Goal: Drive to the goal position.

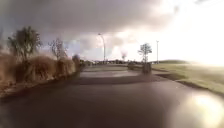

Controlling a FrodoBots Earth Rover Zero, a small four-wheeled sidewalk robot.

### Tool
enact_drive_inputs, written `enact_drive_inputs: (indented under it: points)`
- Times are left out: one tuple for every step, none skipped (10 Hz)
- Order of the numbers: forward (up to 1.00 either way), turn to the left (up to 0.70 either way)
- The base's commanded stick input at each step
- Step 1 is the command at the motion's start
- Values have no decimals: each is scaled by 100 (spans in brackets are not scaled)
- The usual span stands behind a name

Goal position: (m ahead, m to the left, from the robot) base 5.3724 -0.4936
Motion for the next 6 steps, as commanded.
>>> enact_drive_inputs:
  points:
    - [70,14]
    - [70,14]
    - [70,14]
    - [70,14]
    - [70,14]
    - [70,14]
